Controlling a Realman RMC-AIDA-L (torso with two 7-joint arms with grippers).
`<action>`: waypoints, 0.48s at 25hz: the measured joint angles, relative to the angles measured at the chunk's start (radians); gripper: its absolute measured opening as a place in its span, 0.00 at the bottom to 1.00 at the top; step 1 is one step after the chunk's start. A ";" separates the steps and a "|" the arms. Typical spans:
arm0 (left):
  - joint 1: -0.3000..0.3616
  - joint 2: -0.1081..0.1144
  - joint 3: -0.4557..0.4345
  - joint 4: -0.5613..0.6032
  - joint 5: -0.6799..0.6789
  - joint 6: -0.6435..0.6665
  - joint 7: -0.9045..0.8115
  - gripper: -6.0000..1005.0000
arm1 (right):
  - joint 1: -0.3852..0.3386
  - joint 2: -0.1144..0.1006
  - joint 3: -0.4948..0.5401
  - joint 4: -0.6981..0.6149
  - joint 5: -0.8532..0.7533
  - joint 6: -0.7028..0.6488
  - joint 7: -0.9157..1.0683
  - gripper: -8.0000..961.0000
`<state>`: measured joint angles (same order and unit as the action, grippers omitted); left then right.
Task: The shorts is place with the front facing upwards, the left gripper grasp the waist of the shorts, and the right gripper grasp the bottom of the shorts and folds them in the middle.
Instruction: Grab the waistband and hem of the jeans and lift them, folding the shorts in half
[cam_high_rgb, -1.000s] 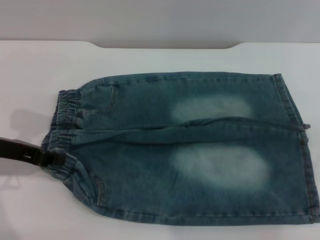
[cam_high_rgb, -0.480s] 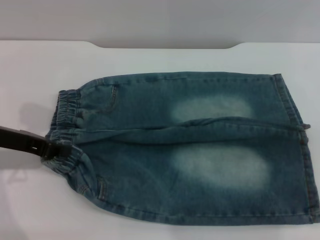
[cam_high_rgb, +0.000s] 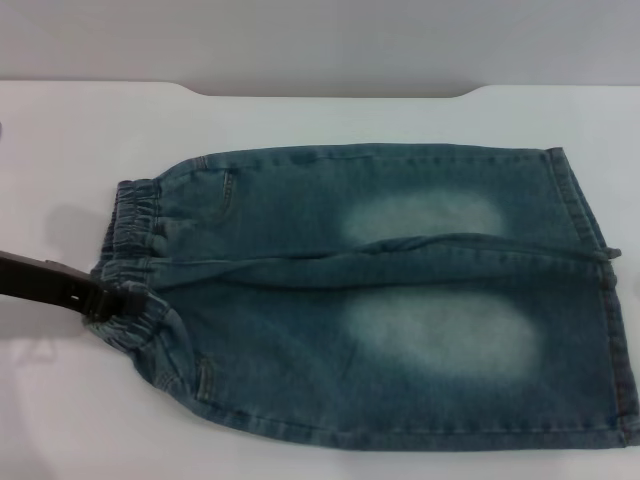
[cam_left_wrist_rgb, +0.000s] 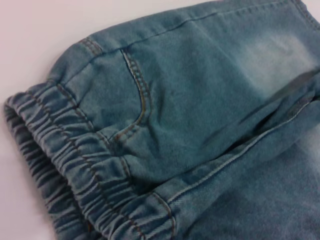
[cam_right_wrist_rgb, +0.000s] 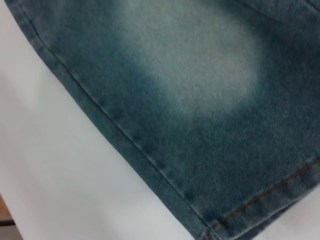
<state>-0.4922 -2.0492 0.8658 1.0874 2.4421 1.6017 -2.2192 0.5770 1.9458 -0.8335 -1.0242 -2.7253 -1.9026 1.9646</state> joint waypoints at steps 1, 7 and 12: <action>0.002 0.000 0.004 0.000 0.000 -0.002 0.000 0.07 | 0.003 0.007 0.000 0.001 -0.013 0.004 0.001 0.51; 0.006 0.000 0.006 -0.003 0.000 -0.007 0.000 0.07 | 0.013 0.035 -0.014 0.004 -0.045 0.010 0.002 0.51; 0.006 0.000 0.005 -0.003 0.000 -0.007 0.000 0.07 | 0.021 0.039 -0.025 0.022 -0.057 0.010 0.010 0.51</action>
<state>-0.4861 -2.0492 0.8712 1.0844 2.4421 1.5946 -2.2195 0.5975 1.9845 -0.8580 -1.0018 -2.7820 -1.8927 1.9742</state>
